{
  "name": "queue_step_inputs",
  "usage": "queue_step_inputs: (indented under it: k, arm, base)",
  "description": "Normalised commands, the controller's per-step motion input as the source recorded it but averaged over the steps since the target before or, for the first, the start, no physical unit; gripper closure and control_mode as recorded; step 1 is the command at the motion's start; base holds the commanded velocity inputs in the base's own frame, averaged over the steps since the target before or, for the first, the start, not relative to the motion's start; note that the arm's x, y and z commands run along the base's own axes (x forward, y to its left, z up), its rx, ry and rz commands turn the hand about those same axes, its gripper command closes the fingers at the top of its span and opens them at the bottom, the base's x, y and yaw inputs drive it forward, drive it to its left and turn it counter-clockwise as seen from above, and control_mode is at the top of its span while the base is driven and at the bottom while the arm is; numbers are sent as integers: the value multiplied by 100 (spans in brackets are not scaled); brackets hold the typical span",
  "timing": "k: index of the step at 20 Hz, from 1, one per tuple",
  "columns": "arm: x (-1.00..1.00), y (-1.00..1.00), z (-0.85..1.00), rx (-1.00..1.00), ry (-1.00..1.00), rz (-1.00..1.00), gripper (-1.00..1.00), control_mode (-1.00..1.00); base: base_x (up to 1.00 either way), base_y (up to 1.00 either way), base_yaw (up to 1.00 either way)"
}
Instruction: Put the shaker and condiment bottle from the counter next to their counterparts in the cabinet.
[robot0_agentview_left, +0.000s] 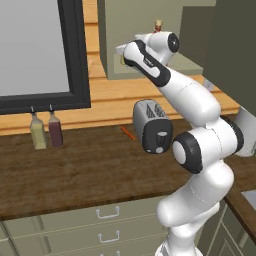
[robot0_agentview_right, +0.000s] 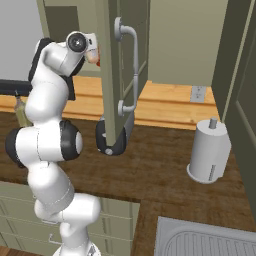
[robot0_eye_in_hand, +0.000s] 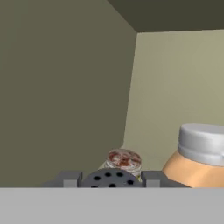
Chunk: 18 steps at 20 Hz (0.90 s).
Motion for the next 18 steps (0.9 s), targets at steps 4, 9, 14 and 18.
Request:
queue_step_inputs:
  k: [4, 9, 14, 18]
  arm:
    - [-10, 2, 0, 0, -7, 3, -100, -100]
    - [-38, 23, 0, 0, -13, 10, -100, -100]
    - [-65, 28, 0, 0, -18, 11, -100, -100]
    - [-98, 5, 0, 0, -21, 7, -100, -100]
  base:
    - [0, 0, 0]
    - [0, 0, 0]
    - [0, 0, 0]
    - [0, 0, 0]
